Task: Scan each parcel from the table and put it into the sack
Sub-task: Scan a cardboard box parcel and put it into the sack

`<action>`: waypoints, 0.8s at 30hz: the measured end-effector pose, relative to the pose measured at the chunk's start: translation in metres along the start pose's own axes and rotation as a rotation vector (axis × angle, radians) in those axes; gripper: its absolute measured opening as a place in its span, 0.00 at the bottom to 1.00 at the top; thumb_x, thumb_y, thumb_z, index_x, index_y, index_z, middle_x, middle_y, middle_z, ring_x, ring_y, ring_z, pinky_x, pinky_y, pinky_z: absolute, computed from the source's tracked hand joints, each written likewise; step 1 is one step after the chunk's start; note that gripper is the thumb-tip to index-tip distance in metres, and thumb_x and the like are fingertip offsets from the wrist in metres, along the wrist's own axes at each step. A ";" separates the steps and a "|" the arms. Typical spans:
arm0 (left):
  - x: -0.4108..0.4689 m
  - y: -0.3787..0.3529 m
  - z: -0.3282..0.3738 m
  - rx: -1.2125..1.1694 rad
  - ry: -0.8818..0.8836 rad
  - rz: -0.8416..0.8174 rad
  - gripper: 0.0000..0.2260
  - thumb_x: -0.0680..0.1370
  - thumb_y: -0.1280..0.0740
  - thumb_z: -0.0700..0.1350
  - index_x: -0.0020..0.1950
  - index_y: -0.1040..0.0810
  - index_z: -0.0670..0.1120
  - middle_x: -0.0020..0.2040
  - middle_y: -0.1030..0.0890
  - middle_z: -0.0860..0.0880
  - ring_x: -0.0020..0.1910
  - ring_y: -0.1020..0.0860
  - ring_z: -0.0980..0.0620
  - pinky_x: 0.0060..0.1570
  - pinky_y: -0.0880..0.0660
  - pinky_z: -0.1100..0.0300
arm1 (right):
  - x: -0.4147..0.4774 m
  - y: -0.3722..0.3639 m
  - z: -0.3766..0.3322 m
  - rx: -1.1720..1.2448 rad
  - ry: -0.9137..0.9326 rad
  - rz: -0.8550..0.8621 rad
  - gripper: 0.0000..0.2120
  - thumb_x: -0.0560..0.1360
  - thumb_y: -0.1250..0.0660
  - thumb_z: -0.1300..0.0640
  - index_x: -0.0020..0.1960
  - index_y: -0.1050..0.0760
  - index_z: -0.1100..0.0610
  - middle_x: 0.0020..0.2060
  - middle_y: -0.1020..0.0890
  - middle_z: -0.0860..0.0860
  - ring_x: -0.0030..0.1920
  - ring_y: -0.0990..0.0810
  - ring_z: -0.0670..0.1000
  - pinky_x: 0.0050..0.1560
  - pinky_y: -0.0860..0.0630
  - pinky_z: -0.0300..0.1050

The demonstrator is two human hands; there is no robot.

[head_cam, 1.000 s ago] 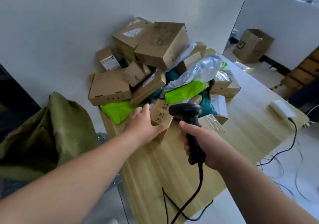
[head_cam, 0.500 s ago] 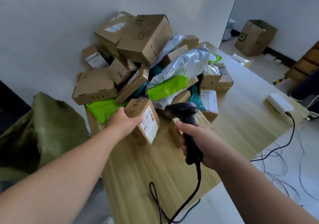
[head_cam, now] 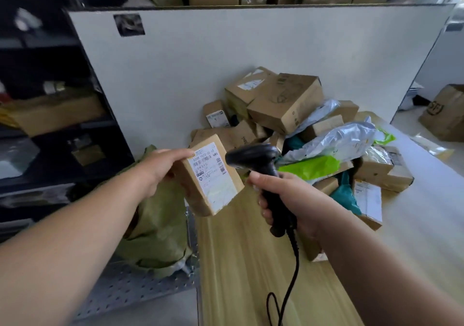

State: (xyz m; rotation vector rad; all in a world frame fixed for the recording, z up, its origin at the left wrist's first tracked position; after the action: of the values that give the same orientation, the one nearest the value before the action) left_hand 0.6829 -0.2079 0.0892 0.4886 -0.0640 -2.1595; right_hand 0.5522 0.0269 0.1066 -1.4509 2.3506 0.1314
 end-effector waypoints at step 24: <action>0.096 0.252 -0.045 -0.086 0.152 0.057 0.15 0.69 0.26 0.52 0.53 0.18 0.50 0.54 0.19 0.48 0.57 0.24 0.47 0.63 0.30 0.49 | 0.145 -0.235 -0.058 -0.123 -0.176 -0.210 0.45 0.53 0.30 0.27 0.56 0.25 0.60 0.29 0.24 0.53 0.27 0.26 0.51 0.29 0.26 0.43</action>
State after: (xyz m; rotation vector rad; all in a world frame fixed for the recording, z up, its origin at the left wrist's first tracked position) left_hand 0.8430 -0.4285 0.0727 0.5924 0.0974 -2.0538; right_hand 0.6851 -0.2205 0.1350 -1.6617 2.0686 0.3373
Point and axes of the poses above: each hand's wrist, its own x-axis towards the middle knuckle, its own y-axis out of the back of the hand, z = x × y, the point moved 2 cm from there along x, towards the middle knuckle
